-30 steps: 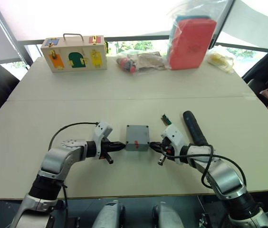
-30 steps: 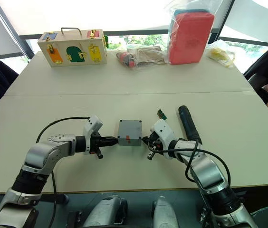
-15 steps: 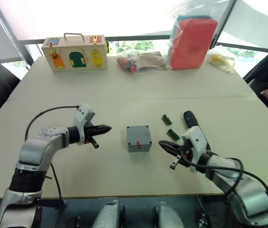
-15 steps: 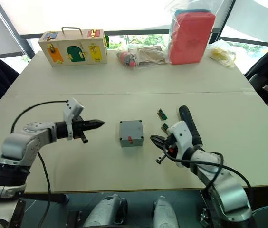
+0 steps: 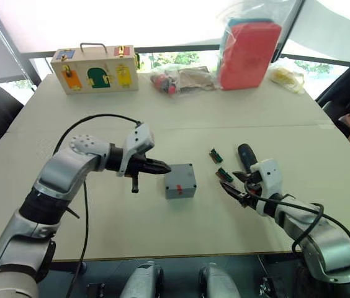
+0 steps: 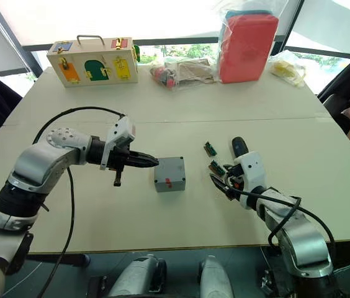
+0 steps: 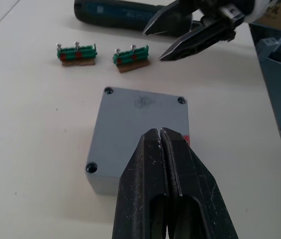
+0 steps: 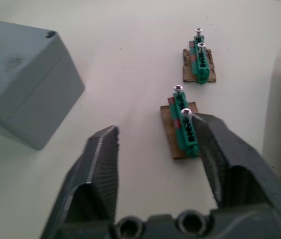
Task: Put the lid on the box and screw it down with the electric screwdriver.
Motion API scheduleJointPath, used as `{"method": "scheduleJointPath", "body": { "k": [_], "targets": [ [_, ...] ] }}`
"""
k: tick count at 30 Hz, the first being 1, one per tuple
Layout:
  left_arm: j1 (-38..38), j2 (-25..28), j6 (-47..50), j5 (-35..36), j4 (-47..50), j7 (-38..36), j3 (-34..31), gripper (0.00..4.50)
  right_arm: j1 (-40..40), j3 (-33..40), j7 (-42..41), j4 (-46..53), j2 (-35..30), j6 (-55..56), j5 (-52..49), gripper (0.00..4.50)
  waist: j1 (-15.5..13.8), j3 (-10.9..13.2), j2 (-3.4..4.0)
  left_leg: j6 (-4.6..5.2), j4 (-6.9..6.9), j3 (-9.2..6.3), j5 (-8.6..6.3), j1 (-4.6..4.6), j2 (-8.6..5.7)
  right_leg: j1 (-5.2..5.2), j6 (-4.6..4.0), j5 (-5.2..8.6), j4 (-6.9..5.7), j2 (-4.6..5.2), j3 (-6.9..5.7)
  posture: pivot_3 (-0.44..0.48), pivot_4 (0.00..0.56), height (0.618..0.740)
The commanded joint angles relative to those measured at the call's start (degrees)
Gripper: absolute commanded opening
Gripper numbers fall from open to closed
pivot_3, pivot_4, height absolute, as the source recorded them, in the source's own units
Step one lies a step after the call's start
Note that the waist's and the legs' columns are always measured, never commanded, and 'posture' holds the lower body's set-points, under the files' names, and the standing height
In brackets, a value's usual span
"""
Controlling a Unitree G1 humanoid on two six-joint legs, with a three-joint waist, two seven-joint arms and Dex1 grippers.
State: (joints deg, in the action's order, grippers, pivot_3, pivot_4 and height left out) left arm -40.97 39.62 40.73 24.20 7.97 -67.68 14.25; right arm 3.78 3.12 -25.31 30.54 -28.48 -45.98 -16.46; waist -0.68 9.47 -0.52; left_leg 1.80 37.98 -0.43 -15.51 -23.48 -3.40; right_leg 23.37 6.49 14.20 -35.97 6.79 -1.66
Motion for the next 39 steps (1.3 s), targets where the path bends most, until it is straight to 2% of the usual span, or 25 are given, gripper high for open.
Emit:
{"method": "scheduleJointPath", "body": {
  "k": [1, 5, 8, 13, 26, 29, 30, 39],
  "targets": [
    [-0.7, 0.6, -0.7, 0.0, 2.5, -1.0, -0.1, 0.00, 1.8, 0.6, 0.4, -0.5, 0.6, -0.7, -1.0, 3.70, 0.0, 0.0, -0.01, 0.01, 0.00, 0.00, 0.00, 0.00, 0.00, -0.01, 0.09, -0.04, 0.01, -0.01, 0.00, 0.000, 0.150, 0.740],
    [0.1, 0.6, 0.1, 0.6, 4.1, -0.6, -0.4, 0.00, 3.0, 0.4, 0.6, -2.2, 1.2, -0.9, -1.4, 3.70, 0.0, 0.1, -0.06, 0.02, 0.00, 0.00, 0.00, 0.00, 0.00, -0.01, 0.16, -0.08, 0.00, -0.04, -0.03, 0.000, 0.150, 0.740],
    [0.7, 0.6, 0.2, 0.5, 4.8, 0.0, -0.6, 0.00, 3.8, -0.2, 1.1, -3.4, 1.1, -0.1, -0.2, 3.19, 0.0, 0.1, -0.06, 0.02, 0.01, 0.00, 0.00, 0.00, -0.01, -0.01, 0.17, -0.09, -0.01, -0.04, -0.06, 0.000, 0.150, 0.740],
    [1.1, 0.6, 0.1, 0.0, 5.8, 0.7, -0.4, 0.00, 5.3, -0.6, 2.0, -5.2, 1.2, 0.5, 0.6, 1.32, 0.0, 0.2, -0.06, 0.02, 0.01, 0.00, 0.00, 0.00, -0.01, -0.01, 0.18, -0.09, -0.02, -0.07, -0.07, 0.000, 0.150, 0.740],
    [2.0, 0.3, -0.5, -0.4, 6.2, 2.4, 0.0, 0.00, 5.9, -0.7, 2.7, -6.9, 1.2, 0.4, 0.5, 1.32, 0.0, 0.2, -0.06, 0.02, 0.02, 0.00, 0.01, 0.00, -0.02, -0.01, 0.19, -0.09, -0.04, -0.09, -0.07, 0.000, 0.150, 0.740],
    [2.0, 0.2, -0.8, -0.5, 5.9, 2.6, 0.1, 0.00, 5.8, -0.8, 2.8, -7.1, 1.1, 0.5, 0.6, 0.64, 0.0, 0.2, -0.06, 0.02, 0.02, 0.00, 0.01, 0.00, -0.02, -0.01, 0.19, -0.09, -0.04, -0.10, -0.07, 0.000, 0.150, 0.740],
    [2.0, 0.2, -0.9, -0.6, 5.8, 2.6, 0.1, 0.00, 5.7, -0.7, 2.9, -7.1, 1.2, 0.5, 0.6, 0.12, 0.0, 0.2, -0.06, 0.02, 0.02, 0.00, 0.01, 0.00, -0.02, -0.01, 0.19, -0.09, -0.04, -0.10, -0.07, 0.000, 0.150, 0.740],
    [2.4, 0.9, -1.5, -0.9, 3.9, 2.8, -1.2, 0.00, 5.6, -0.2, 2.8, -6.8, 0.9, 1.0, 0.3, 0.12, 0.0, 0.2, -0.06, 0.02, 0.02, 0.00, 0.01, 0.00, -0.02, -0.01, 0.19, -0.09, -0.04, -0.11, -0.07, 0.000, 0.150, 0.740]
  ]
}}
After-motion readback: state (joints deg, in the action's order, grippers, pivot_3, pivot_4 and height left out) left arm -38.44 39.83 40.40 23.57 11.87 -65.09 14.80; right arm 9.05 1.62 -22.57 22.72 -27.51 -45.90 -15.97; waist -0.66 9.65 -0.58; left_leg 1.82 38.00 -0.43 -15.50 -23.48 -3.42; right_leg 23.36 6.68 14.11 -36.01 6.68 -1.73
